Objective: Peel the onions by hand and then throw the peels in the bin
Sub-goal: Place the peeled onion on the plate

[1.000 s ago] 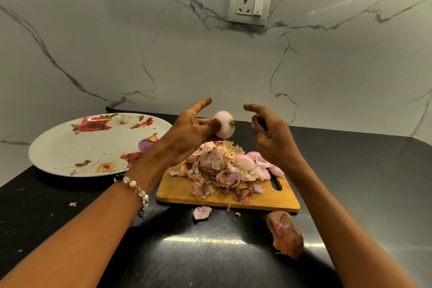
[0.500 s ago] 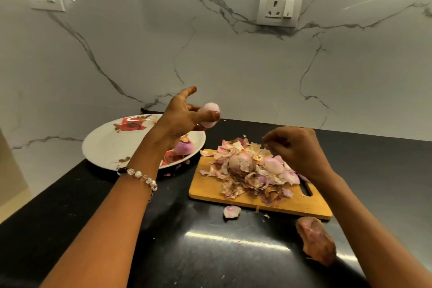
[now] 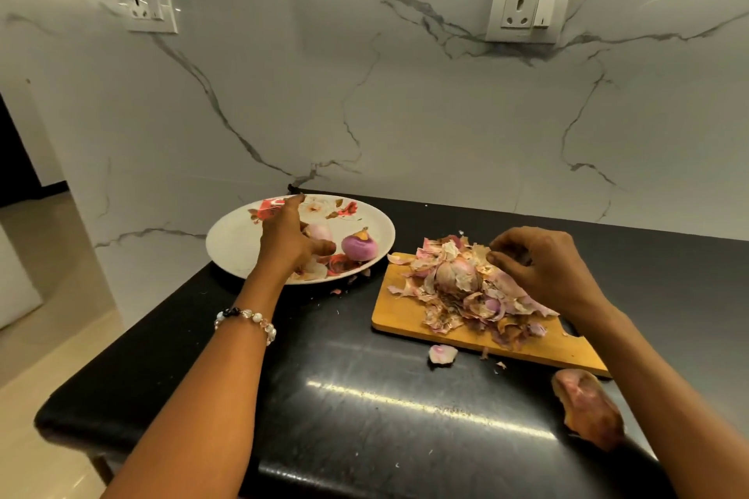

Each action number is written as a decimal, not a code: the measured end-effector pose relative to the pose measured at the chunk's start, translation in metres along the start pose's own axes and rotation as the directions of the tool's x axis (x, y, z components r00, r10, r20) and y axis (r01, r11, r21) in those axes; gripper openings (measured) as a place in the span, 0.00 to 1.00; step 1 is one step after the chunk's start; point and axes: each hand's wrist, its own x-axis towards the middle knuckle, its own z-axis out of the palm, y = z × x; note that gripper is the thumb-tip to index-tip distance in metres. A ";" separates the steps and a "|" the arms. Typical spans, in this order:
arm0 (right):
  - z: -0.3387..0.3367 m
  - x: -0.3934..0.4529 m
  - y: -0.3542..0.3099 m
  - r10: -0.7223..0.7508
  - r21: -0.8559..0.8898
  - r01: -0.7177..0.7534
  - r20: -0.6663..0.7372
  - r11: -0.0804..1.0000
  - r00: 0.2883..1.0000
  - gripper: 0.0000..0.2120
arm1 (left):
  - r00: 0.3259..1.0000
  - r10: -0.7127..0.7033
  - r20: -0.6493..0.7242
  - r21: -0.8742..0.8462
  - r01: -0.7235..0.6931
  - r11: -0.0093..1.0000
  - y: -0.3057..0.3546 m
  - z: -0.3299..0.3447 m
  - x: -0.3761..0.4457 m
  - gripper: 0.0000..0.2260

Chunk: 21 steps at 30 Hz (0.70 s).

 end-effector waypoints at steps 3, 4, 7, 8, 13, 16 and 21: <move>-0.002 0.000 0.002 0.009 0.005 -0.009 0.008 1.000 1.000 0.06 | 0.994 -0.007 0.106 0.011 0.006 1.000 -0.001 0.002 0.002 0.41; -0.002 0.000 0.002 0.012 0.004 -0.012 0.013 1.000 1.000 0.06 | 0.993 -0.001 0.121 -0.002 0.001 1.000 -0.002 0.001 0.002 0.40; -0.003 0.001 0.001 0.015 -0.006 -0.015 -0.003 1.000 1.000 0.06 | 0.996 0.036 0.076 -0.030 -0.034 0.999 0.002 -0.001 0.003 0.36; -0.004 0.002 0.000 0.015 -0.004 -0.015 -0.025 1.000 1.000 0.06 | 0.998 0.065 0.024 -0.030 -0.064 0.997 0.006 -0.002 0.002 0.34; -0.005 0.003 -0.006 0.048 0.094 -0.041 -0.070 0.995 0.996 0.06 | 0.903 0.373 -0.215 -0.033 -0.389 0.921 0.034 0.013 -0.015 0.18; -0.004 0.004 -0.015 0.015 0.201 -0.014 -0.006 0.979 1.000 0.06 | 0.811 0.571 -0.125 -0.078 -0.582 0.810 0.052 0.033 -0.036 0.11; -0.001 0.004 -0.020 0.071 0.176 -0.103 0.180 0.979 0.981 0.14 | 0.709 0.698 0.103 -0.139 -0.684 0.716 0.062 0.066 -0.056 0.17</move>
